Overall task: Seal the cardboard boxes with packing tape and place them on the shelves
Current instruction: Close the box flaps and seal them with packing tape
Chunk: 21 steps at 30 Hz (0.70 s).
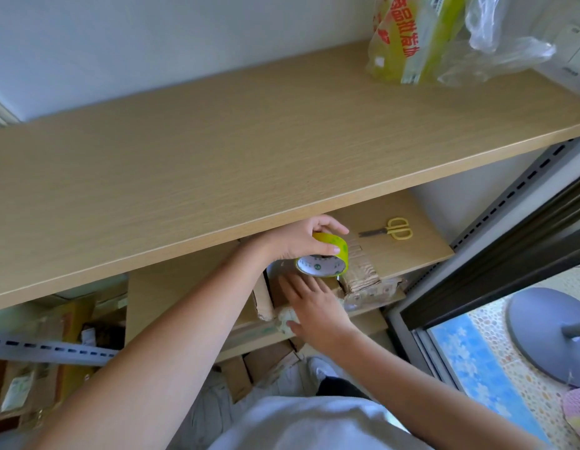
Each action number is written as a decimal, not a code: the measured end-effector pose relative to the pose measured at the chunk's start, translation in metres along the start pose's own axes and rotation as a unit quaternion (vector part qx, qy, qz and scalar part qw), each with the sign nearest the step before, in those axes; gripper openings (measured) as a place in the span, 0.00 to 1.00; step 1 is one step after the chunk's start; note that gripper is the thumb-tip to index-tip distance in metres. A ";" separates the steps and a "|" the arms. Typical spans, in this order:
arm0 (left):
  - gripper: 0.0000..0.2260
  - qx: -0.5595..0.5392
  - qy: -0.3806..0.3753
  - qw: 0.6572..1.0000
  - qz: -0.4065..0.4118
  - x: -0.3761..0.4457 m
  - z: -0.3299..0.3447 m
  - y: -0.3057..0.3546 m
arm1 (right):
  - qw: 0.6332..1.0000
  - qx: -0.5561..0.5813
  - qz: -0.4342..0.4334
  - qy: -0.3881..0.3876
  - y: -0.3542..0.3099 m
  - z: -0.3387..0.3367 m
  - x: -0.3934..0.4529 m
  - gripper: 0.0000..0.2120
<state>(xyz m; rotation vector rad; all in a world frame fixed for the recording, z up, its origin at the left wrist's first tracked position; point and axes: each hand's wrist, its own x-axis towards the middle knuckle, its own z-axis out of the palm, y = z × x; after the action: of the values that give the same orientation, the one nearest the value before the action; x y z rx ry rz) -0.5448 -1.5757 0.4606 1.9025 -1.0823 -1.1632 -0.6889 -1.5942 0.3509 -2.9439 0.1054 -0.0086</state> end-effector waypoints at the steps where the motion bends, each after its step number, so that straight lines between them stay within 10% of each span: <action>1: 0.16 0.005 -0.001 1.000 -0.002 0.000 0.000 0.001 | 0.998 -0.010 0.024 -0.062 0.005 -0.003 0.013 0.44; 11: 0.16 0.012 0.004 1.000 0.003 -0.003 0.004 0.003 | 0.987 -0.121 0.007 -0.110 0.021 0.002 0.013 0.47; 21: 0.15 0.014 0.040 0.999 0.023 -0.001 0.012 -0.002 | 0.994 -0.081 -0.060 -0.037 0.033 0.025 0.011 0.19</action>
<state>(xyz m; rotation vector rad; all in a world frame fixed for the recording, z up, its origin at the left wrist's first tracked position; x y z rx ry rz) -0.5550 -1.5755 0.4548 1.9184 -1.0982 -1.0433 -0.6801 -1.6226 0.3195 -3.1038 -0.0870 0.0948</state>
